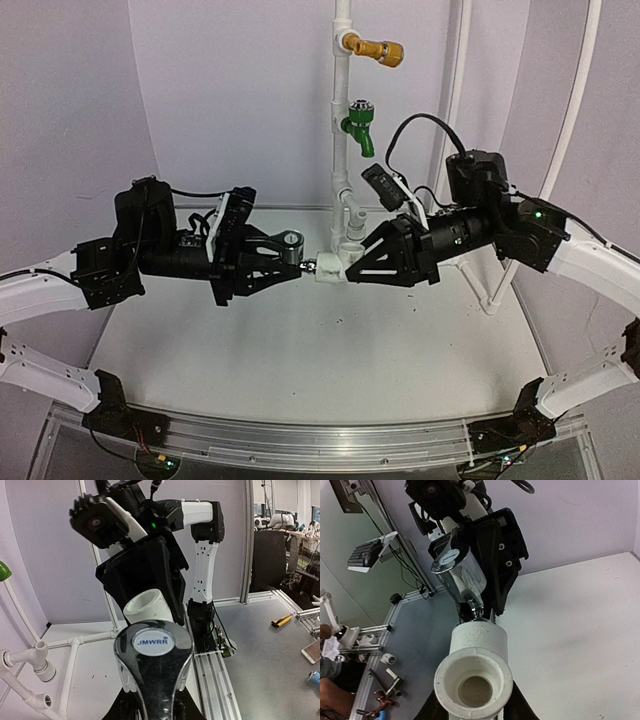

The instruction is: Install the water faucets

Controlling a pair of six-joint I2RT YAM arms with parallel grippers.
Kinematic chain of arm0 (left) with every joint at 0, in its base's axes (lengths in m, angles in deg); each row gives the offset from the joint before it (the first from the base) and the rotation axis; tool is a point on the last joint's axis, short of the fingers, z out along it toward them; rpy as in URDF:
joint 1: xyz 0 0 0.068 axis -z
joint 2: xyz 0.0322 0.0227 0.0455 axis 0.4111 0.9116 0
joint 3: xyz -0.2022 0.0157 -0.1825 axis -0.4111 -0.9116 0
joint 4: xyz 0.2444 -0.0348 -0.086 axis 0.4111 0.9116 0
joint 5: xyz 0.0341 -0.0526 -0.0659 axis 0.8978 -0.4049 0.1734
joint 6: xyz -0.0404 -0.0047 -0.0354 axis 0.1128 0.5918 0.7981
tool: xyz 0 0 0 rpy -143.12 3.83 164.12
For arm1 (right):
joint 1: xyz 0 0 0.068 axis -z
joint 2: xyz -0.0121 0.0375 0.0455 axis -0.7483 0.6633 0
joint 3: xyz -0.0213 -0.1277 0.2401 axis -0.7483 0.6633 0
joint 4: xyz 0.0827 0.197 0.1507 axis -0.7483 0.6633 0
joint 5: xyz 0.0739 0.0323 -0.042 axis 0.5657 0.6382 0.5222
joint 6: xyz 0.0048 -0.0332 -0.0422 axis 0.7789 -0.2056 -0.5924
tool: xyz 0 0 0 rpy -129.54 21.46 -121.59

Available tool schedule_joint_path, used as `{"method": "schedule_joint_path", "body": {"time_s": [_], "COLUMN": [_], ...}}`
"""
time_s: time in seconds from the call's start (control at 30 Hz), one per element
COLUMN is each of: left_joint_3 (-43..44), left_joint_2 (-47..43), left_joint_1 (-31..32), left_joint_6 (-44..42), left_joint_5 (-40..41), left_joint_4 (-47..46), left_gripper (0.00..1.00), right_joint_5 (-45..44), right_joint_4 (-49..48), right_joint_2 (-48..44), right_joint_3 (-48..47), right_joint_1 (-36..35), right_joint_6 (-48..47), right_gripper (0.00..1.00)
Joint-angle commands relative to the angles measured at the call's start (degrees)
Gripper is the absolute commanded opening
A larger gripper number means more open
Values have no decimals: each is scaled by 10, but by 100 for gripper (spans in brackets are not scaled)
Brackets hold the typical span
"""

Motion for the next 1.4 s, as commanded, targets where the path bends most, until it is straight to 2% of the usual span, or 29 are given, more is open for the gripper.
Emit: {"method": "schedule_joint_path", "body": {"time_s": [0.0,0.1,0.2,0.23,0.27,0.3,0.37,0.43,0.53,0.67,0.9,1.13,1.37], "left_joint_3": [27,17,8,5,4,7,19,21,12,-22,-58,-95,-97], "left_joint_2": [-7,-19,-26,-28,-28,-28,-24,-23,-23,-23,-7,25,71], "left_joint_1": [16,17,18,18,18,18,17,16,15,7,-12,-40,-49], "left_joint_6": [-80,-60,-33,-15,14,38,92,149,223,339,528,687,753], "left_joint_5": [46,54,62,68,80,92,97,109,104,95,84,54,-9], "left_joint_4": [70,66,59,55,48,44,47,41,12,-78,-222,-373,-453], "left_gripper": [0,0,0,0,0,0,0,0,0,0,0,0,0], "right_joint_5": [139,189,188,182,167,152,94,27,-70,-158,-184,-289,-341], "right_joint_4": [-41,-42,-40,-39,-38,-34,-13,20,41,37,10,-12,-92], "right_joint_2": [41,64,67,68,68,67,62,55,33,-12,-68,-83,-74], "right_joint_3": [-29,-37,-49,-52,-56,-61,-75,-99,-120,-107,-59,-10,28], "right_joint_1": [17,26,28,29,33,37,49,56,57,58,46,-54,-85], "right_joint_6": [151,192,188,186,180,172,129,64,-50,-214,-474,-691,-799], "right_gripper": [0,0,1,11,32,48,67,78,82,84,85,84,83]}}
